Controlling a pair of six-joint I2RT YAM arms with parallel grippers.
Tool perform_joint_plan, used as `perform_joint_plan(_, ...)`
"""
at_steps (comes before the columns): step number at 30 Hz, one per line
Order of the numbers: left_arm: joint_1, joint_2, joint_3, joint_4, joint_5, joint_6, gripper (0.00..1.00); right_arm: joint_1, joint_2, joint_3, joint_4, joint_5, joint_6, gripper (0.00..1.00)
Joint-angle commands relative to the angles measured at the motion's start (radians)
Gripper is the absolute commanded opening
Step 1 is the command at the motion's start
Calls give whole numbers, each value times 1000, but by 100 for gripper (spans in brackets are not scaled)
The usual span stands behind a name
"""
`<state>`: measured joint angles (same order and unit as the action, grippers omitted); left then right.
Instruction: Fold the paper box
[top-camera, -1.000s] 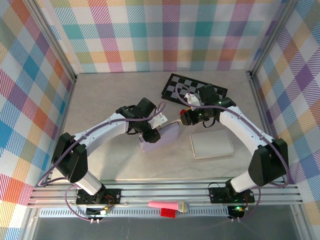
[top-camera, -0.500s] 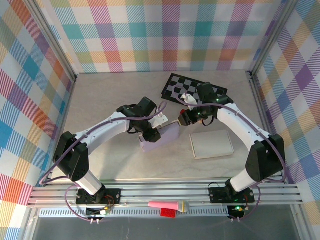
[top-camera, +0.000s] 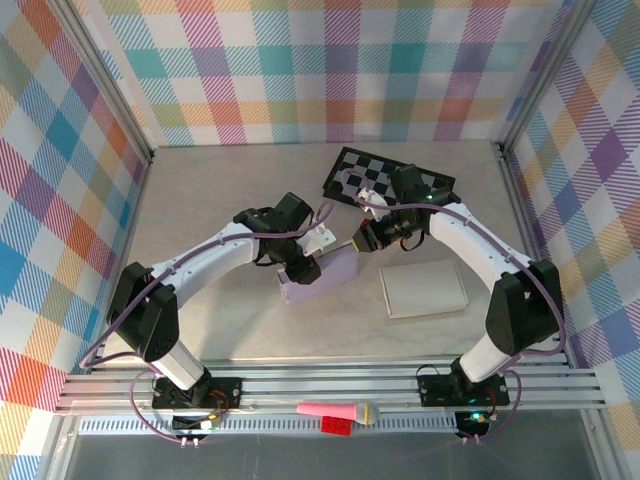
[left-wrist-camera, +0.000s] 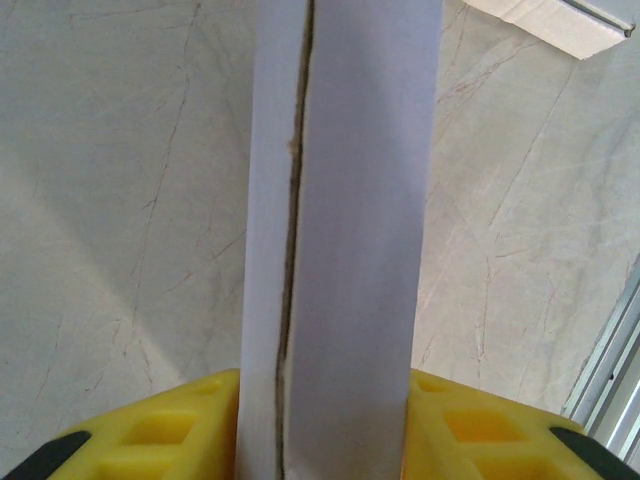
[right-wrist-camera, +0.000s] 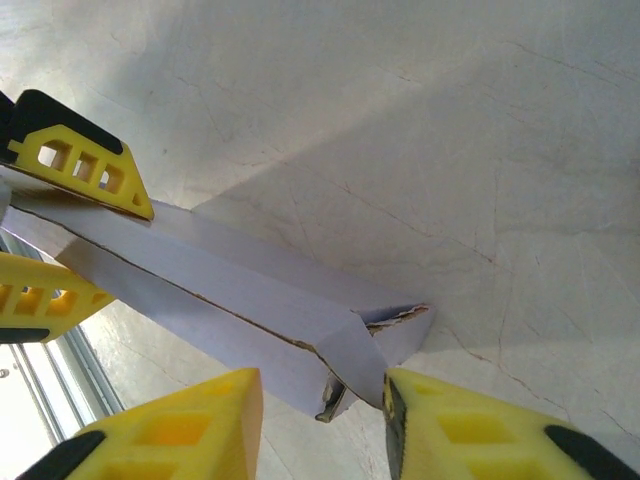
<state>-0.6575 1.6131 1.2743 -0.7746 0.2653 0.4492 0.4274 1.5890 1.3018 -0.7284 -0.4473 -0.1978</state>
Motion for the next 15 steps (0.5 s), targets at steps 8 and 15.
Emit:
perform_joint_plan(8,10,22,31,-29,28,25,38,5,9,32,-29,22,-11,28)
perform_joint_plan(15,12,24,34,-30,29,27,38,12,4,36,-31,74,-12,24)
